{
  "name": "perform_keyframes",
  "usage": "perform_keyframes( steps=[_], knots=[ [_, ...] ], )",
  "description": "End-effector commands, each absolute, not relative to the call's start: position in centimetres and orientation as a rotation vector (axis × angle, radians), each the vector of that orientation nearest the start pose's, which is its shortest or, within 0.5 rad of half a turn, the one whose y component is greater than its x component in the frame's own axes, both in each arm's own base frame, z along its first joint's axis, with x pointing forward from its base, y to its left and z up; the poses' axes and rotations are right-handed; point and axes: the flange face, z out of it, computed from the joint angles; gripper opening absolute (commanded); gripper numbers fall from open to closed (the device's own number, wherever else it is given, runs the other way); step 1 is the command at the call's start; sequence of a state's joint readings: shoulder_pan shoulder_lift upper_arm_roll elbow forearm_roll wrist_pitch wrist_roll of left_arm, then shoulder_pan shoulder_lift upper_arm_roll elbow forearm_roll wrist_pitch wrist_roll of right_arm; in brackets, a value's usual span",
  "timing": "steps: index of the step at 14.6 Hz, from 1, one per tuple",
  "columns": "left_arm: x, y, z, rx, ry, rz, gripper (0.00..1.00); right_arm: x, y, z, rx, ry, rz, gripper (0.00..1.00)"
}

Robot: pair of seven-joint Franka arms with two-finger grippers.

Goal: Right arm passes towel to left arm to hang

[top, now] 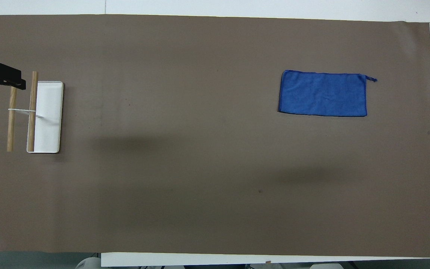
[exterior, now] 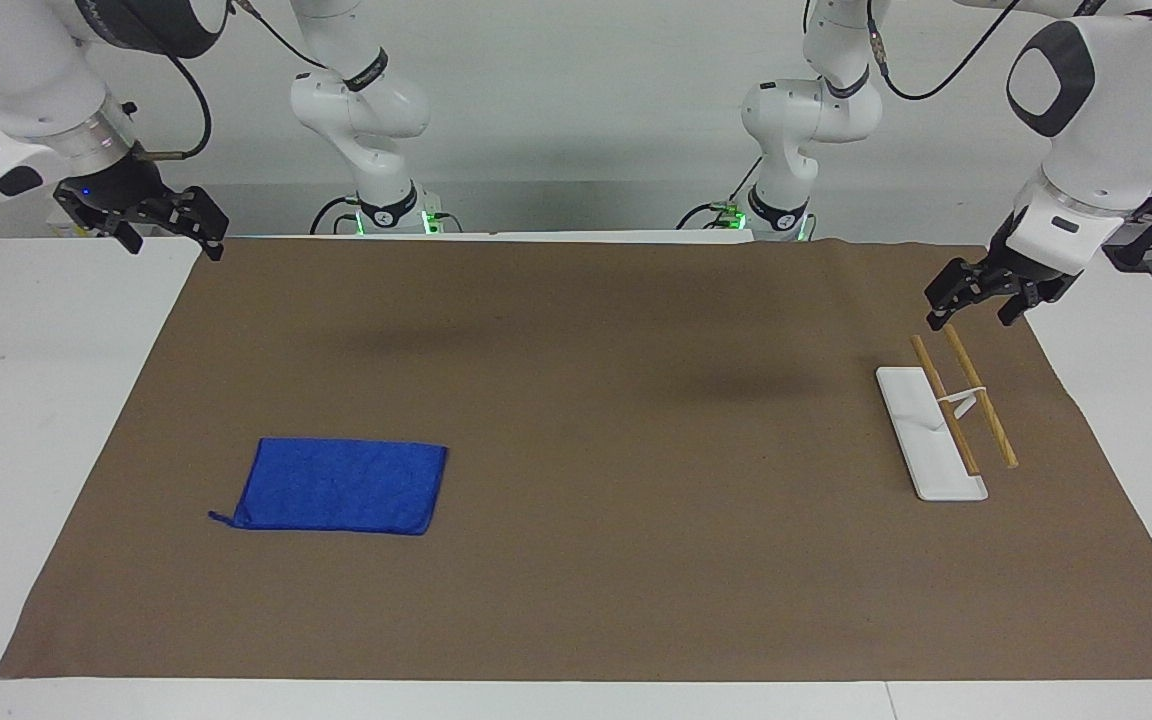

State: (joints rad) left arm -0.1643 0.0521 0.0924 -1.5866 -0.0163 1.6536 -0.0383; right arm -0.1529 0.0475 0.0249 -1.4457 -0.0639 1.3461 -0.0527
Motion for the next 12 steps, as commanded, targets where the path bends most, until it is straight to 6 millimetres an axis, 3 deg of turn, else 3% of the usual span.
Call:
perform_keyframes(
  steps=[1,3,5,10,12],
  knots=[
    [57.2,-4.4,60.0,-3.138,0.056,-0.017,1.0,54.4,-5.3,63.7,-3.178,0.03,0.15,1.0],
    [57.2,-4.4,60.0,-3.138,0.056,-0.017,1.0,56.1,-4.3,61.9,-3.178,0.009,0.119,1.0],
    [57.2,-4.4,60.0,-3.138,0.056,-0.02,1.0,59.7,-1.3,58.9,-3.178,0.03,0.049,1.0],
    [57.2,-4.4,60.0,-3.138,0.056,-0.02,1.0,66.6,1.2,48.4,-3.124,0.085,-0.055,1.0],
    [57.2,-4.4,60.0,-3.138,0.056,-0.018,1.0,67.6,2.9,44.6,-3.119,0.096,-0.049,1.0]
  ],
)
